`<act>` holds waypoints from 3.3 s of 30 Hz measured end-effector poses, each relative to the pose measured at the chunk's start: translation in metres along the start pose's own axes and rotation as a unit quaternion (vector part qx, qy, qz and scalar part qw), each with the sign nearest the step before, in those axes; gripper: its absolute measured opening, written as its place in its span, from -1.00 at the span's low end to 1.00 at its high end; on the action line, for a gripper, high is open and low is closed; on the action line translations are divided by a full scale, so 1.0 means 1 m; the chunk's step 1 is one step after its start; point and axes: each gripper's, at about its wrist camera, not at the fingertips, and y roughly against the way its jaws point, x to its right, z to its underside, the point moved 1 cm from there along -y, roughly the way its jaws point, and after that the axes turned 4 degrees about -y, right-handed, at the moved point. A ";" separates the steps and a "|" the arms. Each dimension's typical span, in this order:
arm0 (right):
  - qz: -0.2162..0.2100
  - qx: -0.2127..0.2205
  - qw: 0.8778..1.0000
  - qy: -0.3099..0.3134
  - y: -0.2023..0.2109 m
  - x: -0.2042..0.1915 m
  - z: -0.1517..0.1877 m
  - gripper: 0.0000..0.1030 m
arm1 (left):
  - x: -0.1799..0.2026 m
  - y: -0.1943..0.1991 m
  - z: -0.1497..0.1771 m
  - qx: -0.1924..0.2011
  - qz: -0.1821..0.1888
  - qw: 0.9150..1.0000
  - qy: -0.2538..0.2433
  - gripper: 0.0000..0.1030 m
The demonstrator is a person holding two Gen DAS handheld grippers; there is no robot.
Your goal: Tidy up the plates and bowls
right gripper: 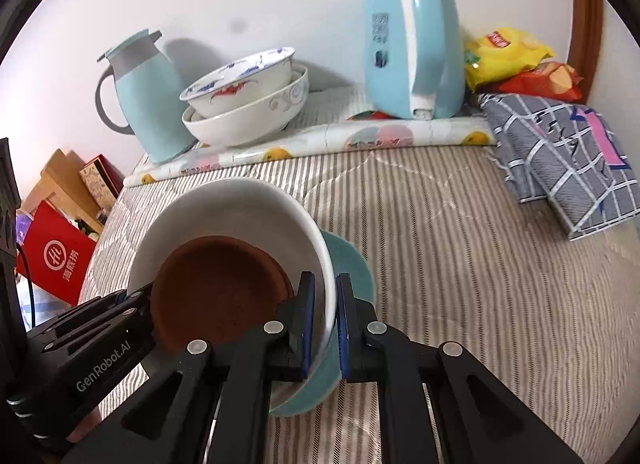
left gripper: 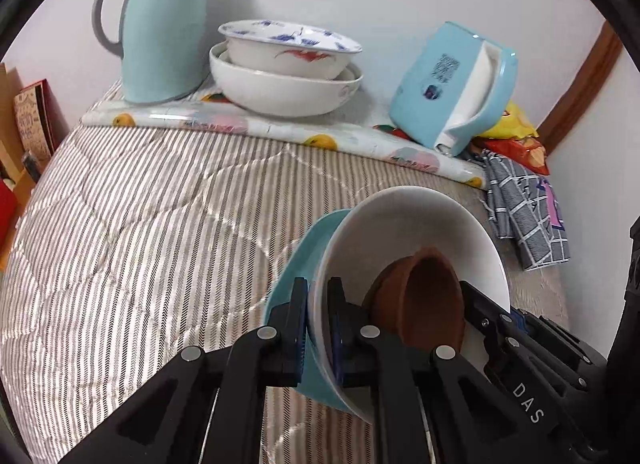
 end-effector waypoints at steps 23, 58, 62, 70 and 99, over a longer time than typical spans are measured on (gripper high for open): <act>0.014 -0.049 0.999 0.009 -0.027 0.002 0.003 -0.77 | -0.009 -0.025 0.000 -0.034 0.023 0.999 0.006 -0.77; 0.022 -0.035 0.998 0.040 0.026 0.000 0.017 -0.19 | -0.007 0.027 0.011 -0.007 0.031 0.999 0.008 -0.44; 0.045 -0.006 0.997 0.059 0.052 -0.004 0.023 0.02 | 0.002 0.045 0.017 0.010 0.023 1.000 -0.008 -0.32; 0.071 0.025 0.996 0.051 0.100 0.013 0.038 0.12 | 0.024 0.083 0.032 0.049 0.006 0.998 -0.029 0.00; 0.107 0.083 0.991 -0.005 0.237 0.084 0.120 0.78 | 0.103 0.171 0.111 0.099 0.003 0.993 -0.066 0.59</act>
